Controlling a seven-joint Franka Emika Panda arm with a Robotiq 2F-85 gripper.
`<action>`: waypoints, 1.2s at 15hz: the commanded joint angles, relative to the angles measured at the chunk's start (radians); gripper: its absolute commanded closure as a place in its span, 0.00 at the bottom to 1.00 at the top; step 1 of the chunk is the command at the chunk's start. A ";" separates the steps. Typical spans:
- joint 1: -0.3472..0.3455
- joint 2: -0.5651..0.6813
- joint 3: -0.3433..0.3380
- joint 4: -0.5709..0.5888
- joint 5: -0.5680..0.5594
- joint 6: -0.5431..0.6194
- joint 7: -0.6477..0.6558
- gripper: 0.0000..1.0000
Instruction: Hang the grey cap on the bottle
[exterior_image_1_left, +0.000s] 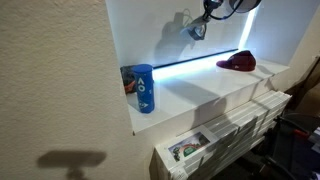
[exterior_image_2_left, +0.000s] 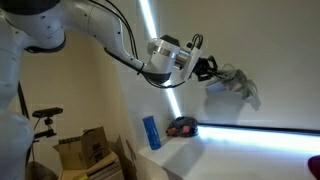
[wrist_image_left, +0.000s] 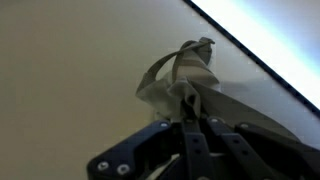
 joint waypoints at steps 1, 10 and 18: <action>0.275 0.012 -0.185 0.058 -0.284 -0.140 0.233 0.99; 0.806 -0.388 -0.231 -0.173 -0.630 -0.502 0.277 0.99; 0.290 -0.615 0.350 -0.426 -0.325 -0.339 -0.092 0.99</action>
